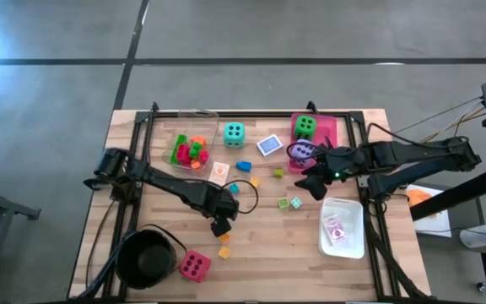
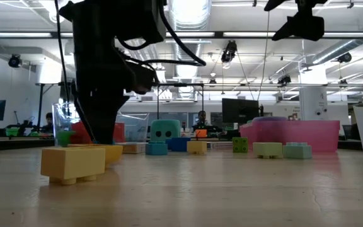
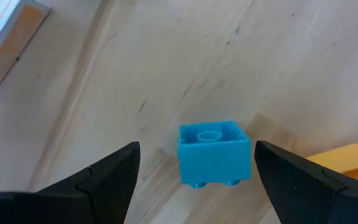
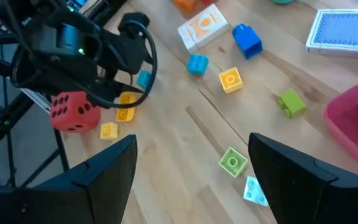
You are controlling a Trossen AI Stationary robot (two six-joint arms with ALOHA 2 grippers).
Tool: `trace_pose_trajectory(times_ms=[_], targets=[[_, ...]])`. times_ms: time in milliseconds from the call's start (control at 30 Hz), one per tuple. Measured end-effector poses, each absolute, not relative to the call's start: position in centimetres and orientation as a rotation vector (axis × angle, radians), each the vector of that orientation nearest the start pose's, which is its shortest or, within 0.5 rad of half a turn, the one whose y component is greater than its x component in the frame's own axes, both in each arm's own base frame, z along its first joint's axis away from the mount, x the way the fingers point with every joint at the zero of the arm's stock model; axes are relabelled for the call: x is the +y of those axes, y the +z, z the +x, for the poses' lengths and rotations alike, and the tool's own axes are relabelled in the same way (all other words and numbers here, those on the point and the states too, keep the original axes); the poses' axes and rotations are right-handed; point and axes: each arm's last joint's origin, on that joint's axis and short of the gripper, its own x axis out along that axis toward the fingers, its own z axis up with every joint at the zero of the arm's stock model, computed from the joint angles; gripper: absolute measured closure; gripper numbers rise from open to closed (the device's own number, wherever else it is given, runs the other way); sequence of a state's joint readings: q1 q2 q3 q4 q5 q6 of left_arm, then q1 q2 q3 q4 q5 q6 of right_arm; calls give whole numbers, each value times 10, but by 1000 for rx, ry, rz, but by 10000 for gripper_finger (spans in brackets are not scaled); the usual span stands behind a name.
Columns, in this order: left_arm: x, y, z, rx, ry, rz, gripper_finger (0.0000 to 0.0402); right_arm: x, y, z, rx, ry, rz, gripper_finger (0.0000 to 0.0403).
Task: Pick & Place Toys
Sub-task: Put the light blue game piece into the transparent bin
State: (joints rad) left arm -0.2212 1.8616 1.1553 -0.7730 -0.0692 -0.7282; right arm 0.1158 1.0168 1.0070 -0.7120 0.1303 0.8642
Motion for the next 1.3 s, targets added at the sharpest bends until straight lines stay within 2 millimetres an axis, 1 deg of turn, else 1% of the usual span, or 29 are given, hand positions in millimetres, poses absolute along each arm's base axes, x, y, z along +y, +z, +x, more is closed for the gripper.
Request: trace_pose_trajectory(times_ms=[200,400,533,633,867,1033,1300], targets=[[-70,145,322,1424,384,-368,87,19,327,198,646,-313,738,104],[-69,136,320,1419,354,-420,131,19,327,199,636,-309,741,104],[-69,135,319,1418,366,-431,160,19,327,199,636,-310,743,104],[-68,135,319,1415,377,-426,171,19,327,199,634,-310,744,104],[-65,135,320,1415,381,-437,174,19,327,199,633,-309,744,104],[-62,135,320,1433,359,-482,174,19,327,199,633,-309,744,104],[-61,135,321,1432,359,-488,174,20,327,199,638,-302,747,104]])
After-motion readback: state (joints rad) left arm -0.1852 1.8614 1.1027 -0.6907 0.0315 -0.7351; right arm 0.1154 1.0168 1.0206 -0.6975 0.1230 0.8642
